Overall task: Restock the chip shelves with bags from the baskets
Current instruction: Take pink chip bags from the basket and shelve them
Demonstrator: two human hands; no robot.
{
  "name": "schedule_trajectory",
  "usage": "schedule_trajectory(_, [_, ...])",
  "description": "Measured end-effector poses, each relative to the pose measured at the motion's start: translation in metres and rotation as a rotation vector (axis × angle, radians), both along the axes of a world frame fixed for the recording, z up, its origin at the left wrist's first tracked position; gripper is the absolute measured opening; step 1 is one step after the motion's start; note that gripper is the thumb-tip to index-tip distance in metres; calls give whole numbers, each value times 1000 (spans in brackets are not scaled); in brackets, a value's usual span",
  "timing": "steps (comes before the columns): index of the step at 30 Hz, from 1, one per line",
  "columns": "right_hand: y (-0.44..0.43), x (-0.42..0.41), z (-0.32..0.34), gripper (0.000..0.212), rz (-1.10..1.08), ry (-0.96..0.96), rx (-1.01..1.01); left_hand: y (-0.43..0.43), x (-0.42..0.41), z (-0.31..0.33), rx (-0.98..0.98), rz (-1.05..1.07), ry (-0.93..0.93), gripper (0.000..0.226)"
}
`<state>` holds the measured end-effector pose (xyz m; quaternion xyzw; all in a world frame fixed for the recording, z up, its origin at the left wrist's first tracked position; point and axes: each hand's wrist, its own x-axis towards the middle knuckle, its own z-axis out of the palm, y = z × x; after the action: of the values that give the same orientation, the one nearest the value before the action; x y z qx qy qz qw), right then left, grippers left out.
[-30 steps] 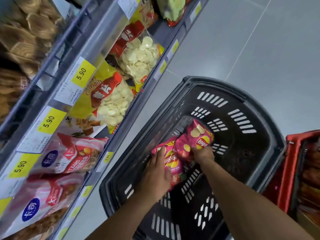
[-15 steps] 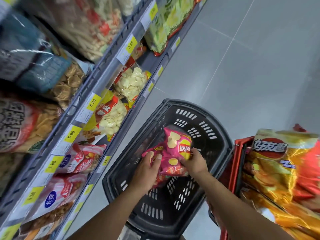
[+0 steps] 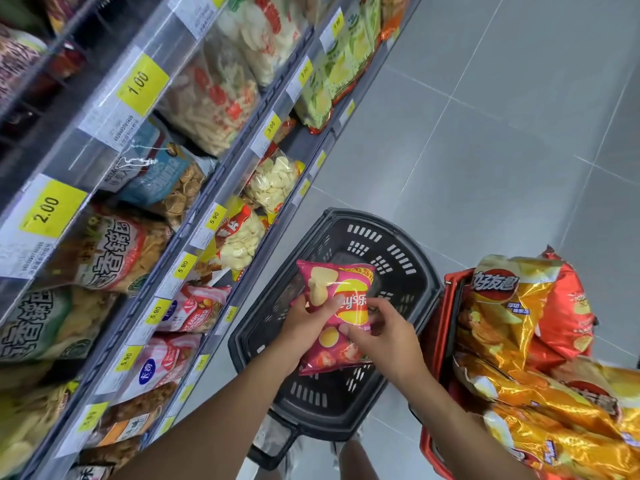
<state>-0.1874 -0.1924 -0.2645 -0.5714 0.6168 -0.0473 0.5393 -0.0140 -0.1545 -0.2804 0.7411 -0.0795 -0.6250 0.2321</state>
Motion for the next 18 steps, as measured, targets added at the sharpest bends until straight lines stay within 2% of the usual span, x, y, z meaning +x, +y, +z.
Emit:
schedule_trajectory(4, [-1,-5,1,71,-101,-44,4,5,3,5,-54,26,59,49])
schedule_trajectory(7, [-8,0,1,85,-239,-132,254,11,4,3,-69,51,160,52])
schedule_trajectory(10, [-12,5,-7,94,-218,-145,444,17,1,2,-67,86,224,56])
schedule_trajectory(16, [-2,18,-15,66,-247,-138,303,21,-3,1,-103,118,219,67])
schedule_trajectory(18, [2,21,-16,58,-255,-140,260,20,-4,2,-110,119,197,64])
